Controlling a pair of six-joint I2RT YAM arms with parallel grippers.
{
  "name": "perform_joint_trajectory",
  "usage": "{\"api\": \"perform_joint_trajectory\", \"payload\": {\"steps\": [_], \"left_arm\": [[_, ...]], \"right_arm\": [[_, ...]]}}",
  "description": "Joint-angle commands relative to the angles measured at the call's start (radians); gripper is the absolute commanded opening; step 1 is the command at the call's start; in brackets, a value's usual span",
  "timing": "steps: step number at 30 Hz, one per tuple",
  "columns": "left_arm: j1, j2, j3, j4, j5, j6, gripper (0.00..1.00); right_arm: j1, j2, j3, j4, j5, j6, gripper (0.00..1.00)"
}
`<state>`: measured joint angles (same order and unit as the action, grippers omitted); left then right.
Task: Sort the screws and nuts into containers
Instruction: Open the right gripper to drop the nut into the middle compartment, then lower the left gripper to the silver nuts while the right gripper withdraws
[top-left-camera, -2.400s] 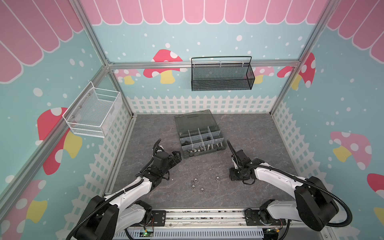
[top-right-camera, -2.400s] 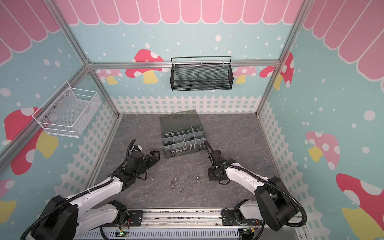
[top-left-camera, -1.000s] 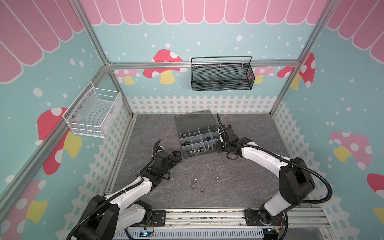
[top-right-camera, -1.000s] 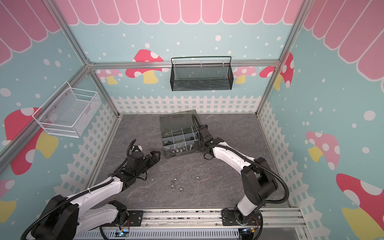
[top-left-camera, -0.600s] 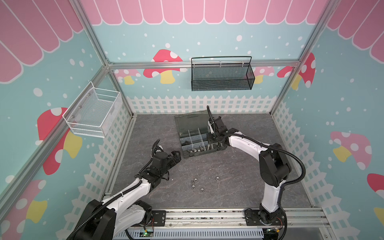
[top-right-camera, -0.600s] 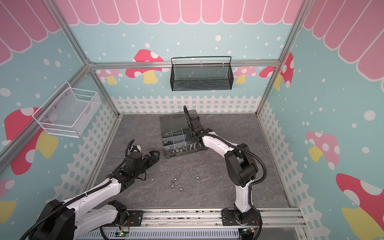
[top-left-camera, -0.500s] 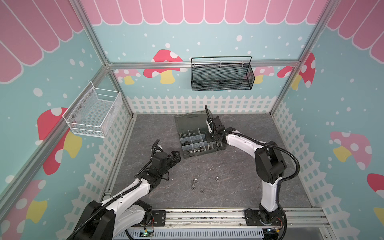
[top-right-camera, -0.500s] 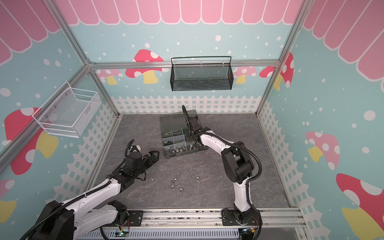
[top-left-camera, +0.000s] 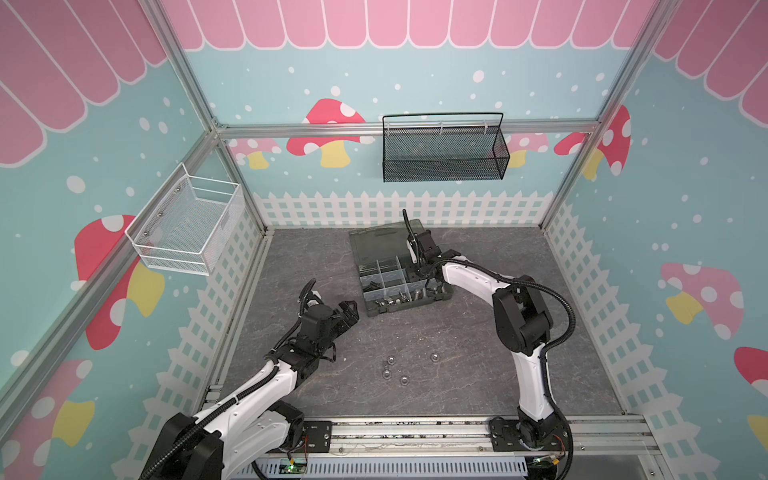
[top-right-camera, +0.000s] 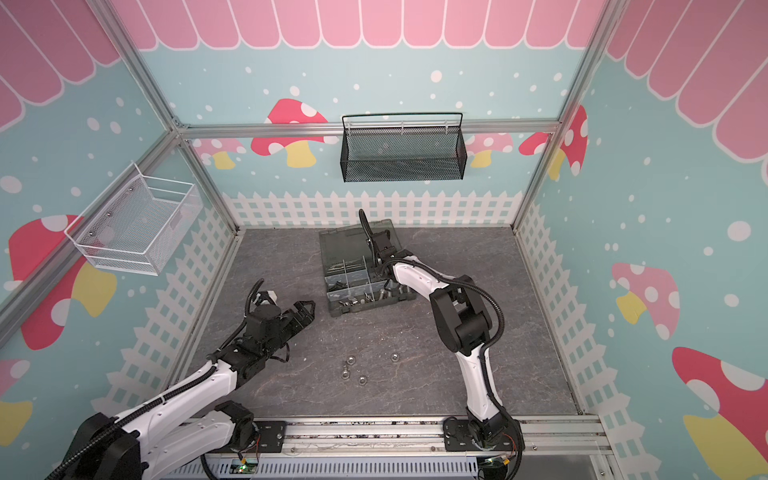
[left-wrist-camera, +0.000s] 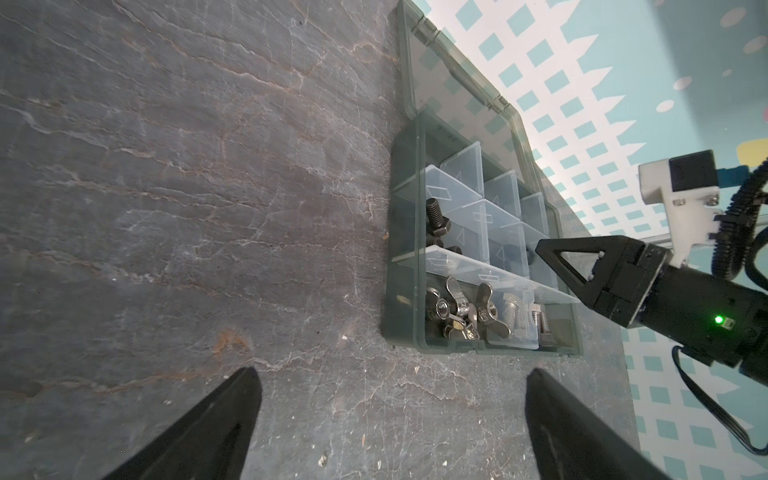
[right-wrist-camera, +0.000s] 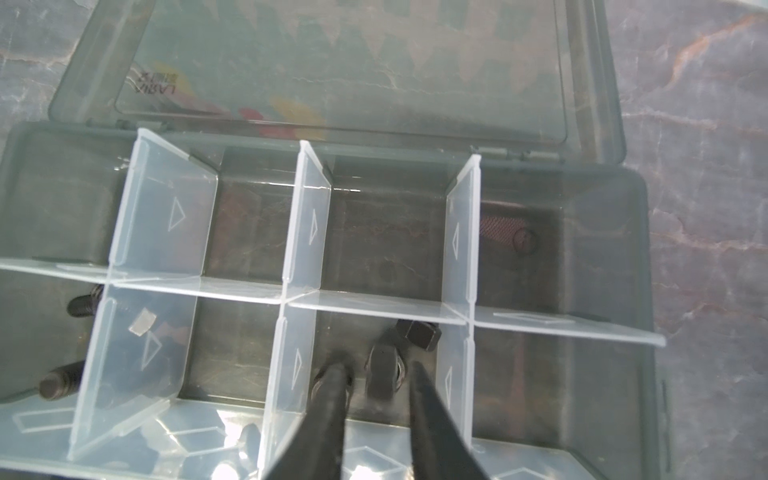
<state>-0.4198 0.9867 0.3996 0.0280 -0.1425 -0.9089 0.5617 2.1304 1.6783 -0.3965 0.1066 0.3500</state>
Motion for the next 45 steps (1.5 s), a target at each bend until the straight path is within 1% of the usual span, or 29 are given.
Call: {"api": "perform_joint_trajectory", "payload": {"steps": [1, 8, 14, 17, 18, 19, 23, 27, 30, 34, 40, 45], "left_arm": [[0.005, -0.024, -0.004, -0.044, -0.034, 0.010, 1.00], [0.004, -0.050, 0.029, -0.121, -0.037, 0.059, 1.00], [0.005, -0.067, 0.046, -0.190, -0.030, 0.099, 1.00], [-0.017, -0.072, 0.058, -0.228, -0.041, 0.114, 1.00], [-0.032, -0.070, 0.064, -0.244, -0.049, 0.117, 1.00], [-0.054, -0.068, 0.072, -0.261, -0.059, 0.121, 1.00], [-0.151, -0.036, 0.112, -0.354, -0.119, 0.120, 1.00], [-0.238, 0.004, 0.158, -0.447, -0.143, 0.099, 0.99], [-0.308, 0.028, 0.171, -0.470, -0.156, 0.072, 0.93], [-0.397, 0.081, 0.194, -0.475, -0.161, 0.045, 0.88], [-0.492, 0.205, 0.256, -0.488, -0.152, 0.029, 0.81], [-0.537, 0.285, 0.292, -0.489, -0.137, 0.018, 0.74]], "right_arm": [[-0.003, 0.002, 0.023, -0.017, 0.010, -0.016, 0.38], [-0.004, -0.057, 0.003, -0.023, 0.032, -0.022, 0.50], [-0.004, -0.174, -0.096, 0.004, 0.074, -0.013, 0.67], [-0.005, -0.269, -0.188, 0.050, 0.100, -0.003, 0.78], [-0.005, -0.304, -0.220, 0.064, 0.113, 0.004, 0.87], [-0.005, -0.333, -0.255, 0.077, 0.126, 0.010, 0.98], [-0.009, -0.451, -0.391, 0.129, 0.182, 0.041, 0.98], [-0.015, -0.570, -0.541, 0.199, 0.238, 0.081, 0.98], [-0.023, -0.665, -0.663, 0.264, 0.271, 0.125, 0.98], [-0.040, -0.758, -0.761, 0.280, 0.310, 0.175, 0.98], [-0.063, -0.860, -0.861, 0.285, 0.377, 0.231, 0.98], [-0.069, -0.997, -0.961, 0.330, 0.426, 0.236, 0.98]]}}
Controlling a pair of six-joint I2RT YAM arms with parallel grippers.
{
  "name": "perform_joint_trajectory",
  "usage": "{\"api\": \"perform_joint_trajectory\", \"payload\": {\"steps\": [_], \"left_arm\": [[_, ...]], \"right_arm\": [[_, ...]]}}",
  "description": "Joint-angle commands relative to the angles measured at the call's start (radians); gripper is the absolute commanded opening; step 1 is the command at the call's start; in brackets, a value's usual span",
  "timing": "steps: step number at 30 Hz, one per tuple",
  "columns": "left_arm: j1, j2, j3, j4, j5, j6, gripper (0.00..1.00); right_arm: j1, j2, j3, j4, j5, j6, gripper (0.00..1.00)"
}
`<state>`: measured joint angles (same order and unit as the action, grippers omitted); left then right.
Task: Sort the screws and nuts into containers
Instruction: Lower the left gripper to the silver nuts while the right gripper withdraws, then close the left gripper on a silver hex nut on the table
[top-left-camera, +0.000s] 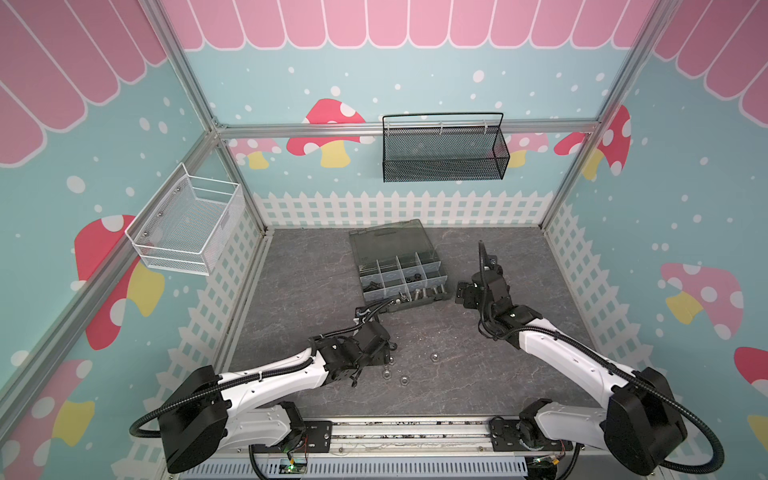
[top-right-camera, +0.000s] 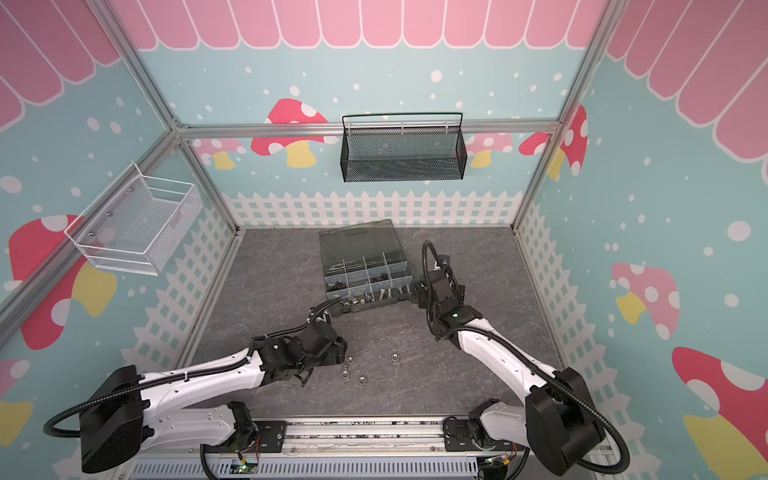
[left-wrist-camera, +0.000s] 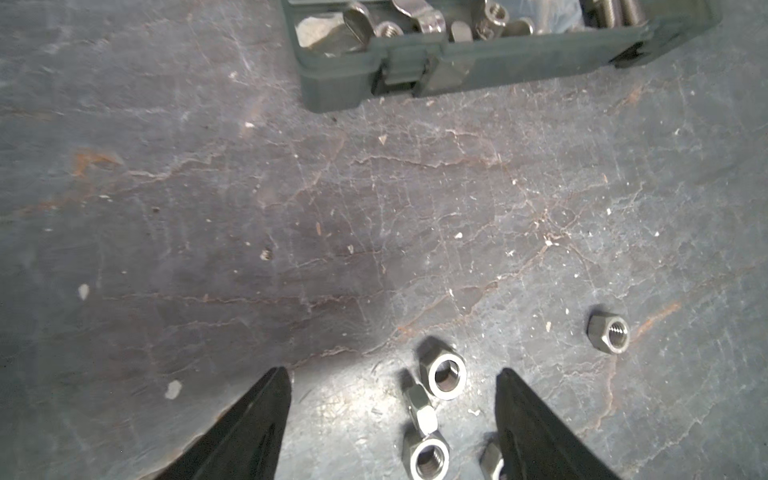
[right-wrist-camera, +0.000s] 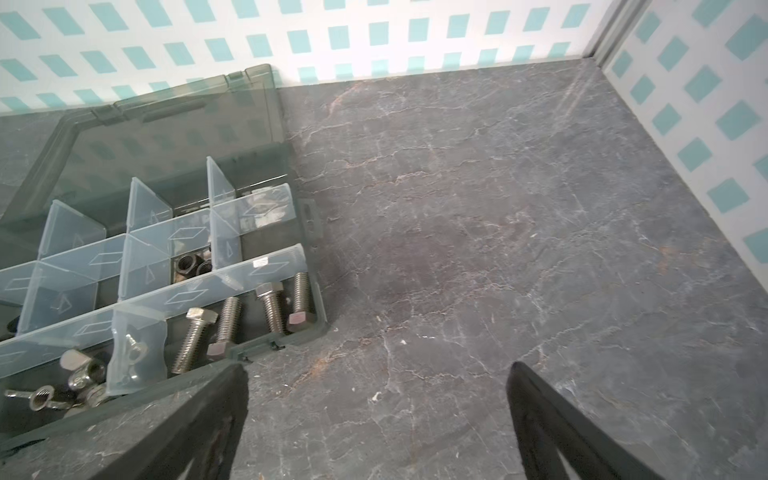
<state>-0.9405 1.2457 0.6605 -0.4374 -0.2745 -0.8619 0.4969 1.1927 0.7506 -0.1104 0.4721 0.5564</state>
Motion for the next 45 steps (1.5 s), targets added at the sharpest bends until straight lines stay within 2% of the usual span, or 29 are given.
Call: {"api": "perform_joint_trajectory", "payload": {"steps": [1, 11, 18, 28, 45], "left_arm": [[-0.023, 0.039, 0.037, -0.025, 0.003, -0.029, 0.72], [-0.050, 0.145, 0.066, -0.024, 0.066, -0.035, 0.58], [-0.057, 0.187, 0.069, -0.033, 0.094, -0.048, 0.44], [-0.058, 0.199, 0.050, -0.050, 0.106, -0.079, 0.30], [-0.058, 0.256, 0.071, -0.047, 0.116, -0.059, 0.23]], "right_arm": [[-0.006, -0.088, -0.052, 0.049, 0.071, 0.029, 0.98], [-0.012, -0.250, -0.164, 0.026, 0.186, 0.052, 0.98], [-0.014, -0.203, -0.158, -0.024, 0.200, 0.061, 0.98], [-0.013, -0.178, -0.149, -0.031, 0.197, 0.109, 0.98], [-0.013, -0.156, -0.150, -0.032, 0.185, 0.130, 0.98]]}}
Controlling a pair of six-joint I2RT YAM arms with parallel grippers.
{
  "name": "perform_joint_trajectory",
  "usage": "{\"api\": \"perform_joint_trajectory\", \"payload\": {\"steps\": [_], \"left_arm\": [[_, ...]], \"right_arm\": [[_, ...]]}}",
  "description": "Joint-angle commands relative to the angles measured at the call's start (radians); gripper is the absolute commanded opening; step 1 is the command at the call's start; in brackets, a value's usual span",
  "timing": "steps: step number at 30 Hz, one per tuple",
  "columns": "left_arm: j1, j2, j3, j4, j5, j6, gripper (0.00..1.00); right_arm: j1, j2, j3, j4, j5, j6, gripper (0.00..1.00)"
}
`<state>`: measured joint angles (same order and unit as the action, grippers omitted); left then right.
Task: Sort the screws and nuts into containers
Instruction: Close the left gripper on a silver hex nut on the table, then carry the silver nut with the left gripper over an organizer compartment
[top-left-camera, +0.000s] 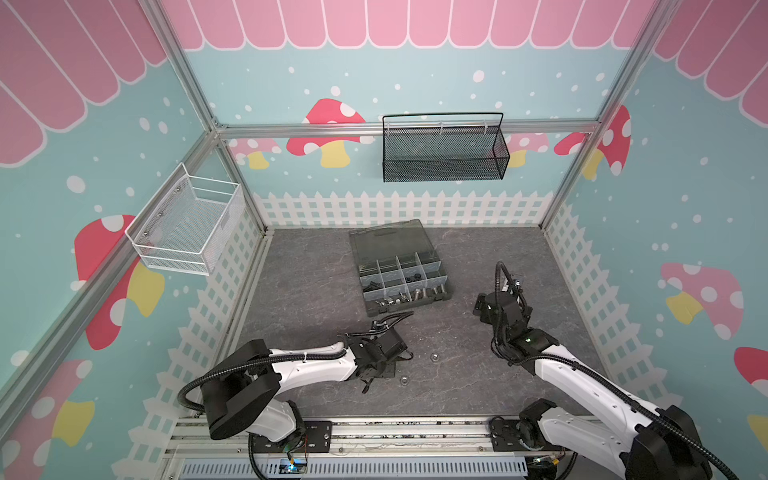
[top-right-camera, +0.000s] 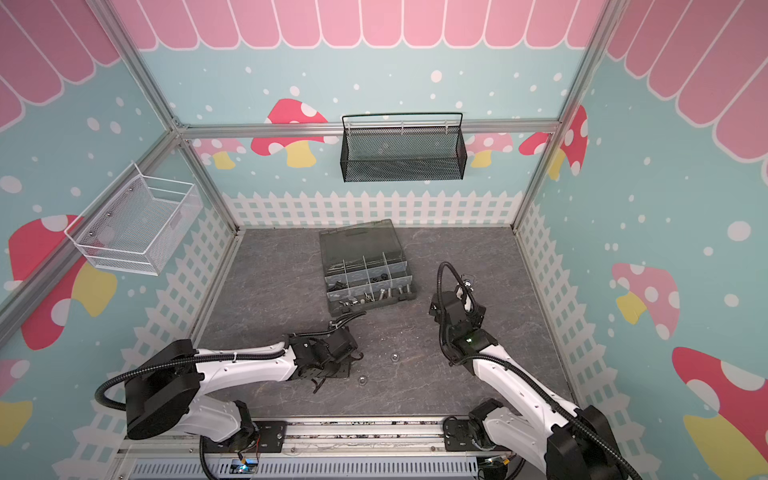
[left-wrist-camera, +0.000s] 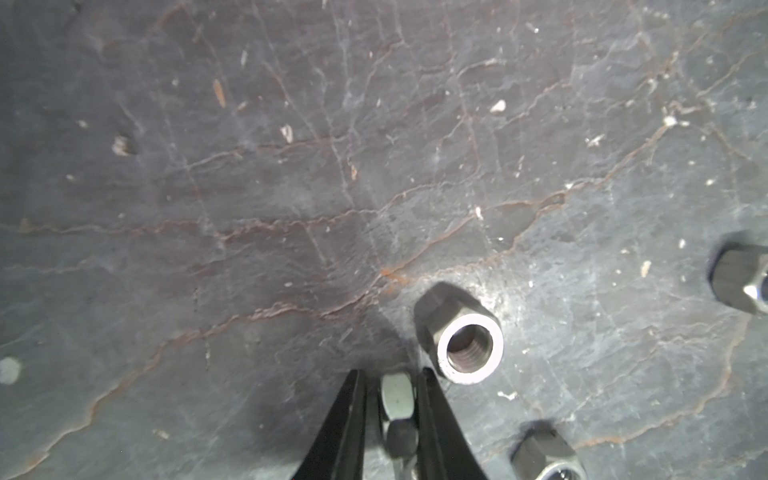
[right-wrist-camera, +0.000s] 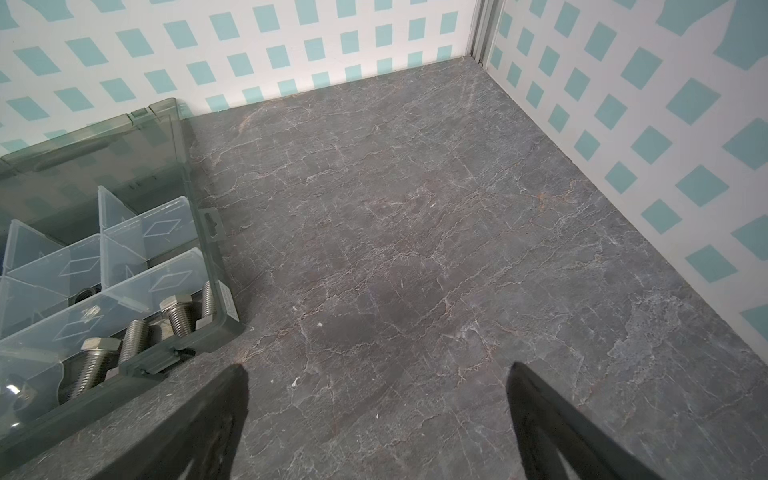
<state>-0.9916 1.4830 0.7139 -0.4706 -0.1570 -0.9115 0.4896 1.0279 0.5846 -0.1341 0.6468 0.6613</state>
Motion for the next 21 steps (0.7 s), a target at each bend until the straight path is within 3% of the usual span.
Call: {"api": "perform_joint_trajectory", "payload": {"steps": [1, 12, 21], "left_arm": [[-0.006, 0.021, 0.019, -0.015, -0.004, -0.008, 0.22], [-0.004, 0.001, 0.030, -0.025, -0.043, 0.004, 0.04], [0.069, -0.069, 0.123, -0.009, -0.130, 0.114, 0.03]], "right_arm": [[-0.006, 0.009, 0.016, -0.007, 0.008, 0.025, 0.98], [-0.005, -0.001, 0.011, -0.012, 0.003, 0.034, 0.98], [-0.005, -0.013, 0.007, -0.012, -0.006, 0.043, 0.98]]}}
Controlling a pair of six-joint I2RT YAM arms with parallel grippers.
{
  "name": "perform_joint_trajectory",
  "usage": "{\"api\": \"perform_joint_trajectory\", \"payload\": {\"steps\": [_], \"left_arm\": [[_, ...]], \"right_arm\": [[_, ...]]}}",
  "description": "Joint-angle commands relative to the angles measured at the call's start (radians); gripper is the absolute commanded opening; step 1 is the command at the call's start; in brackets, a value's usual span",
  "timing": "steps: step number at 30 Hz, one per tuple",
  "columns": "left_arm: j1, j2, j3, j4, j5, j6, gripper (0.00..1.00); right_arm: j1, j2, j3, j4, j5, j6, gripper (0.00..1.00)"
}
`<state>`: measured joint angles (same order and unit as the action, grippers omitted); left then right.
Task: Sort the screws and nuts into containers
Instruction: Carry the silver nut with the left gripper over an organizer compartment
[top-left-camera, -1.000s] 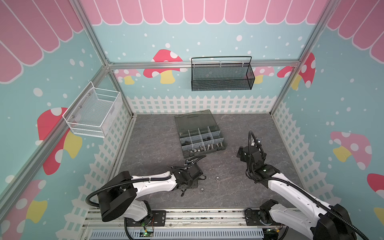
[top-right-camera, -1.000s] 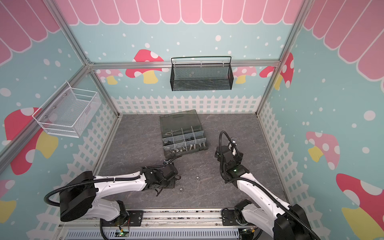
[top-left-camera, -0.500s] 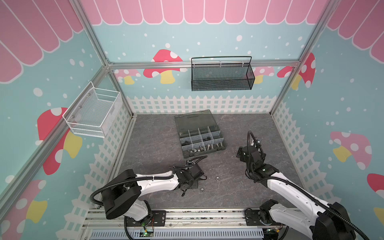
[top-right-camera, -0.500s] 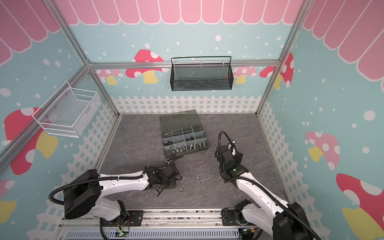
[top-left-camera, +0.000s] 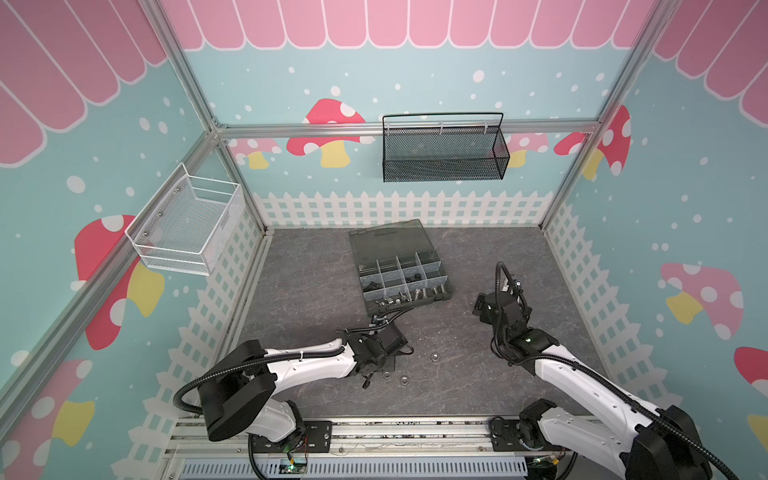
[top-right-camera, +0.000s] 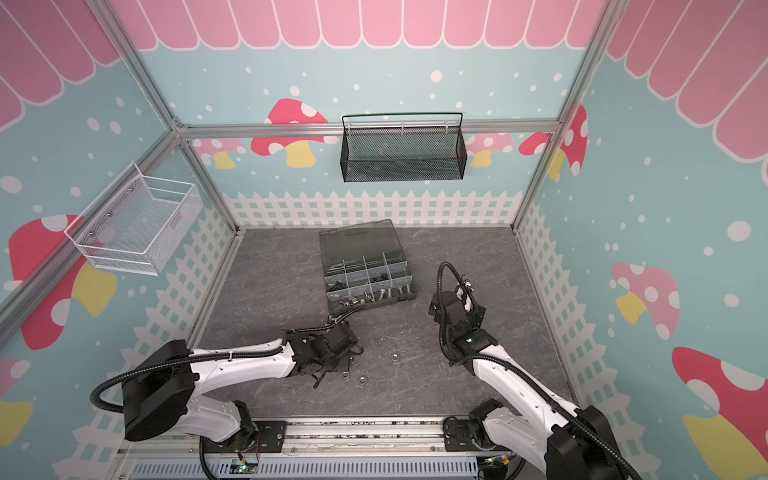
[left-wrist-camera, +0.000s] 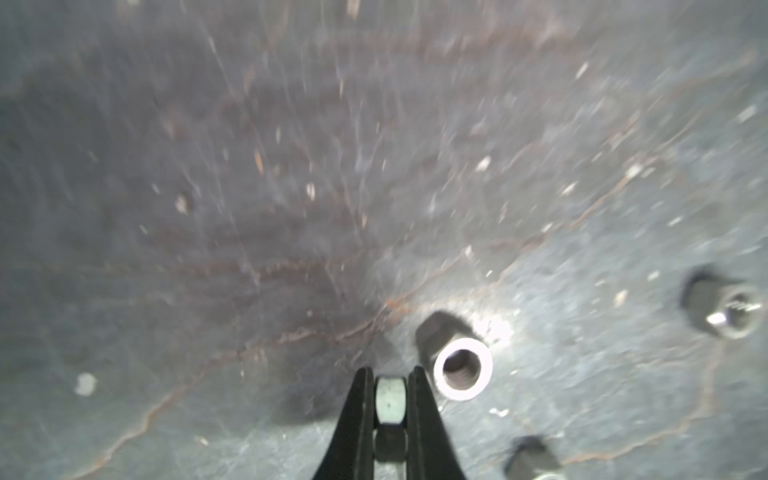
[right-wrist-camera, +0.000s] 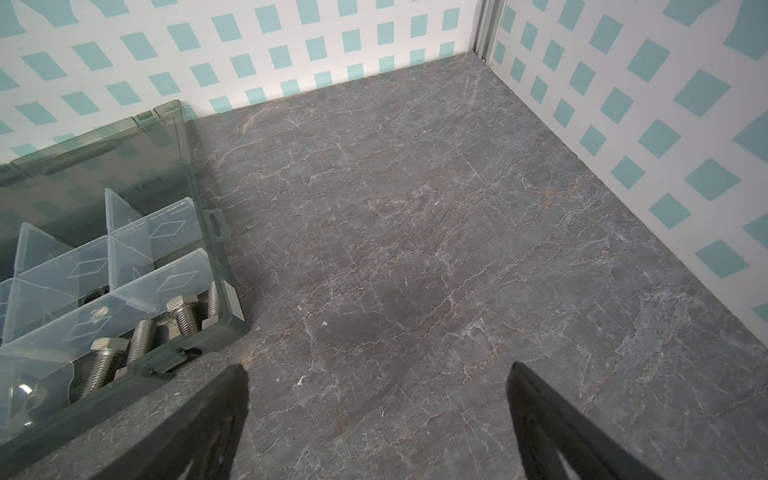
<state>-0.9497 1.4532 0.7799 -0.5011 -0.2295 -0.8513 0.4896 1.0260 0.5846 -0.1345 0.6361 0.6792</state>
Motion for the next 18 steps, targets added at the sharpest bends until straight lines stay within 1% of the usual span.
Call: {"api": "perform_joint_trajectory", "payload": {"steps": [1, 5, 10, 14, 18], "left_arm": [[0.044, -0.040, 0.075, 0.031, -0.059, 0.075, 0.03], [0.117, -0.031, 0.143, 0.072, -0.056, 0.154, 0.03], [0.212, 0.015, 0.236, 0.115, -0.038, 0.243, 0.04], [0.290, 0.085, 0.308, 0.149, 0.013, 0.296, 0.04], [0.339, 0.175, 0.396, 0.161, 0.058, 0.333, 0.03]], "right_arm": [[-0.007, -0.010, 0.006, -0.011, 0.005, 0.024, 0.98], [-0.006, -0.006, 0.005, -0.018, 0.017, 0.030, 0.98], [-0.008, -0.005, 0.020, -0.011, -0.049, -0.029, 0.98], [-0.006, -0.013, 0.020, -0.011, -0.049, -0.029, 0.98], [-0.007, -0.020, 0.022, -0.012, -0.047, -0.030, 0.98]]}}
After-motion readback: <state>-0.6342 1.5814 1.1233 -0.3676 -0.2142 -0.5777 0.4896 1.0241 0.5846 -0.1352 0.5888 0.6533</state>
